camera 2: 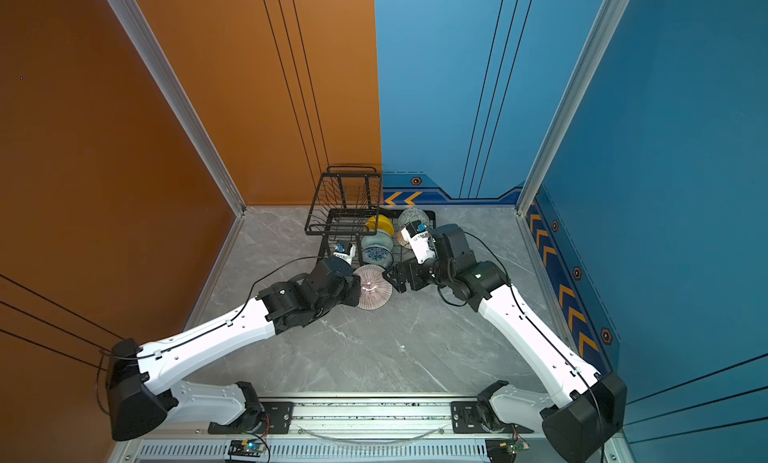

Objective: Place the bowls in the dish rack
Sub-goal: 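Carry the pink striped bowl toward the rack while the right gripper reaches to it, then grasp the pink striped bowl's rim with the right gripper beside the left gripper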

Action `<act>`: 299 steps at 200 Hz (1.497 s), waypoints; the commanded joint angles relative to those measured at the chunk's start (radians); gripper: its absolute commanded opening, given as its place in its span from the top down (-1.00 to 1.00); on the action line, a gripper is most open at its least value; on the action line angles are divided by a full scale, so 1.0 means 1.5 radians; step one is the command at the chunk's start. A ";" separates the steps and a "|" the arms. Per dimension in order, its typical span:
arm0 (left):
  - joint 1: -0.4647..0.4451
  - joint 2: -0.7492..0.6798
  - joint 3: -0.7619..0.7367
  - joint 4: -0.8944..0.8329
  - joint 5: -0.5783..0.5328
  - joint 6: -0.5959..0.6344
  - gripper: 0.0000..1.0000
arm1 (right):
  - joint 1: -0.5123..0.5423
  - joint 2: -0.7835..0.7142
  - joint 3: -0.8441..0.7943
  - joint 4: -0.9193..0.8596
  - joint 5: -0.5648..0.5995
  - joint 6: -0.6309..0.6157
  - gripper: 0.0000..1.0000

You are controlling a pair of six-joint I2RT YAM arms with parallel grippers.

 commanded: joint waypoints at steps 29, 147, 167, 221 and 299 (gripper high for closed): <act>0.006 -0.004 0.018 0.066 0.000 0.023 1.00 | 0.021 0.026 -0.013 0.012 -0.005 0.028 -0.97; -0.008 -0.019 -0.012 0.143 0.026 0.038 1.00 | 0.043 0.082 -0.008 0.050 0.041 0.065 -0.36; -0.009 -0.020 -0.014 0.144 0.026 0.038 1.00 | 0.044 0.092 -0.004 0.049 0.049 0.074 -0.11; -0.009 -0.014 -0.009 0.150 0.035 0.041 1.00 | 0.046 0.096 -0.004 0.050 0.053 0.077 0.34; -0.018 -0.003 -0.007 0.156 0.049 0.045 1.00 | 0.045 0.093 -0.011 0.050 0.057 0.076 1.00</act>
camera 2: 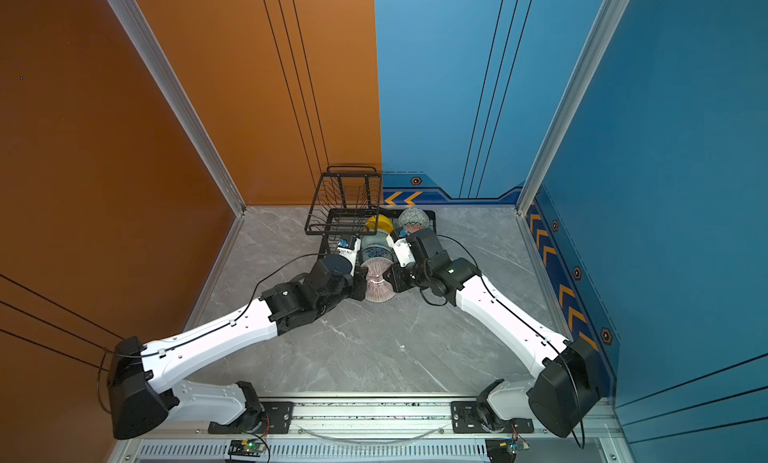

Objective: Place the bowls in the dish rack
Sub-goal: 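Grasp the pink striped bowl's rim with the right gripper beside the left gripper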

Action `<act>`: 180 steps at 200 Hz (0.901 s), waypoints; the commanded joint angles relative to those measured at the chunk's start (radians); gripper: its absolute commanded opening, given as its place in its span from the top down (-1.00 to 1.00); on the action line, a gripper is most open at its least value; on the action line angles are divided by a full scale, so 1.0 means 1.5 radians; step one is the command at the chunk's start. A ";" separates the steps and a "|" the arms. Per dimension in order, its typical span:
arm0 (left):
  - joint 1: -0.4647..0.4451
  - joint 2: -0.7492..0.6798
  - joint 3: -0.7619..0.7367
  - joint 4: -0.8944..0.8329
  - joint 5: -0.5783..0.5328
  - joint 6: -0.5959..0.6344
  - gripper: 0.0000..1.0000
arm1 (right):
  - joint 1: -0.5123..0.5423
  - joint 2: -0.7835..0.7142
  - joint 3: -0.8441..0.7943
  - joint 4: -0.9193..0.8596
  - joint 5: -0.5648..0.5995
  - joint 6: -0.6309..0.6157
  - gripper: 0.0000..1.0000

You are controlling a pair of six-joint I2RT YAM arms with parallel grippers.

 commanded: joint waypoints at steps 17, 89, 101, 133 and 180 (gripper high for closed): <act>-0.009 -0.006 0.008 0.032 0.042 0.011 1.00 | -0.012 -0.003 -0.005 0.007 0.002 0.014 1.00; -0.008 -0.002 0.008 0.030 0.049 0.010 1.00 | -0.012 -0.010 -0.008 0.007 0.006 0.007 1.00; -0.008 -0.002 0.008 0.028 0.050 0.010 1.00 | -0.012 -0.013 -0.009 0.007 0.012 0.007 1.00; -0.007 -0.004 0.006 0.022 0.051 0.008 0.58 | -0.012 -0.023 -0.013 0.007 0.028 0.001 1.00; -0.006 -0.004 0.004 0.021 0.056 0.004 0.19 | -0.015 -0.032 -0.019 0.006 0.048 -0.009 1.00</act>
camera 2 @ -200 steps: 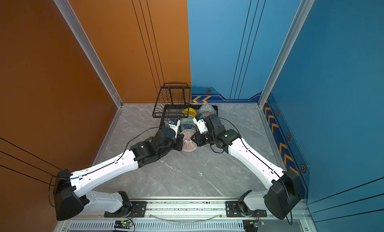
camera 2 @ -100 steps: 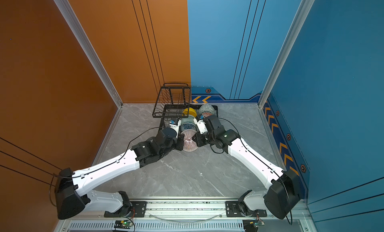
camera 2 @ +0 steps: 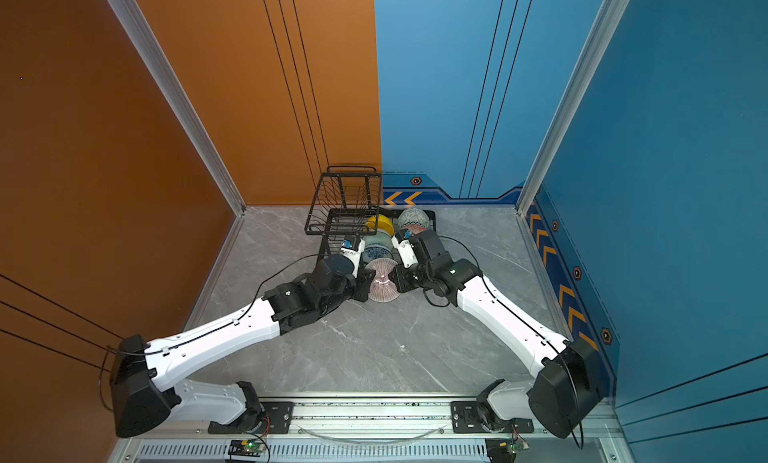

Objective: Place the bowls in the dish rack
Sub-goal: 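Grasp the pink striped bowl's rim with the right gripper beside the left gripper, then open the left gripper and draw it back while the right gripper holds the bowl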

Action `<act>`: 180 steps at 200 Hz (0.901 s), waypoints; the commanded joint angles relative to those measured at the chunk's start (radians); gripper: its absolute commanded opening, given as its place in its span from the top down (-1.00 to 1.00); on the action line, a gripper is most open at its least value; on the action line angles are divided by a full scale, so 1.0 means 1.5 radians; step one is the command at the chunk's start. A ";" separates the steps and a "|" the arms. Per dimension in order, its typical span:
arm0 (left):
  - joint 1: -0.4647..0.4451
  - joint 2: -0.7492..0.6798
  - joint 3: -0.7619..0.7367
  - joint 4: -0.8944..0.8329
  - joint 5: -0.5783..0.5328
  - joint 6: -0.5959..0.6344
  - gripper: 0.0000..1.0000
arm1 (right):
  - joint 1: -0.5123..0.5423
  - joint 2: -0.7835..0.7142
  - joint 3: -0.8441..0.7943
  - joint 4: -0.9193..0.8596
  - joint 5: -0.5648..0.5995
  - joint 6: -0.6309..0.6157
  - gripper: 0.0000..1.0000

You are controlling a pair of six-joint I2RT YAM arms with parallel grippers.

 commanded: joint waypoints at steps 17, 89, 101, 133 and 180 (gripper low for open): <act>-0.004 -0.012 0.000 0.008 0.025 -0.004 -0.06 | -0.006 -0.031 -0.003 0.008 0.028 -0.011 1.00; -0.012 -0.025 -0.018 -0.018 0.024 -0.011 -0.96 | -0.031 -0.044 -0.011 -0.004 0.068 -0.039 1.00; -0.012 -0.029 -0.021 -0.025 0.022 -0.011 -0.96 | -0.035 -0.048 -0.011 -0.006 0.074 -0.045 1.00; -0.013 -0.037 -0.023 -0.055 0.009 -0.008 -0.96 | -0.048 -0.047 -0.011 -0.006 0.096 -0.065 1.00; -0.007 -0.046 -0.001 -0.136 -0.018 0.016 -0.96 | -0.059 -0.028 -0.003 -0.002 0.147 -0.107 1.00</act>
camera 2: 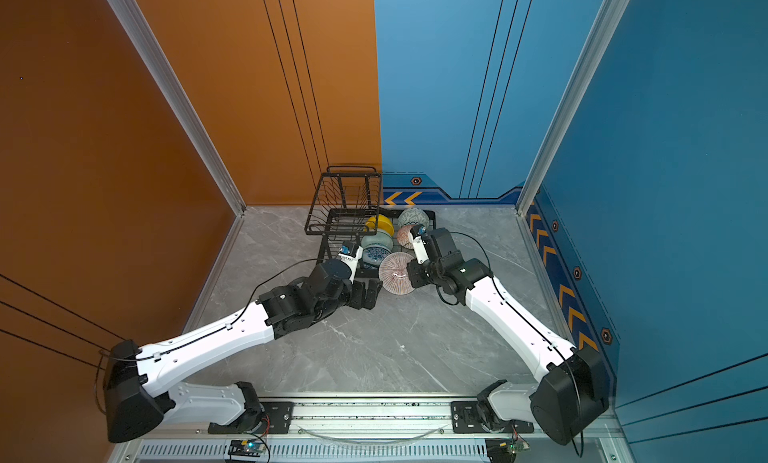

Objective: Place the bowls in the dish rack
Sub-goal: 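Open the left gripper and draw it back while the right gripper holds the bowl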

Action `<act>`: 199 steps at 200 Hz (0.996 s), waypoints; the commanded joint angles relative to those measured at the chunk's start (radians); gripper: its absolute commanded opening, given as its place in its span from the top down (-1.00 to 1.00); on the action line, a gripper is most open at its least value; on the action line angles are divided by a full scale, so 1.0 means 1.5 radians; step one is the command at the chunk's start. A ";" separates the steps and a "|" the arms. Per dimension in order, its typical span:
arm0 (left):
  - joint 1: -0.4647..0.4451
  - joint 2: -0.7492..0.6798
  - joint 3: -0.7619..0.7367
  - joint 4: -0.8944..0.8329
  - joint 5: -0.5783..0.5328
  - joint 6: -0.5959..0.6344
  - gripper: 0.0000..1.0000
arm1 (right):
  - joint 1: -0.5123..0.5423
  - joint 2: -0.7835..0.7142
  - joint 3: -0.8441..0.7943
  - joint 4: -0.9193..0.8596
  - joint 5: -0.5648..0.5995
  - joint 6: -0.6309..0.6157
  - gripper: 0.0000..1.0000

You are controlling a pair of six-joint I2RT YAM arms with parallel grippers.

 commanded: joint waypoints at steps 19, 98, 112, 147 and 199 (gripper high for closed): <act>0.009 -0.020 0.020 -0.097 -0.025 0.026 -0.96 | -0.007 0.004 0.010 0.030 0.083 -0.064 1.00; 0.047 -0.008 0.066 -0.202 -0.025 0.045 -0.96 | -0.009 0.020 -0.036 0.248 0.237 -0.279 1.00; 0.048 -0.005 0.073 -0.206 -0.022 0.052 -0.96 | -0.011 0.027 -0.054 0.296 0.249 -0.331 1.00; 0.049 -0.005 0.084 -0.205 -0.009 0.069 -0.96 | -0.041 0.042 -0.119 0.462 0.230 -0.435 1.00; 0.053 -0.012 0.091 -0.205 0.003 0.073 -0.96 | -0.067 0.102 -0.124 0.558 0.206 -0.520 1.00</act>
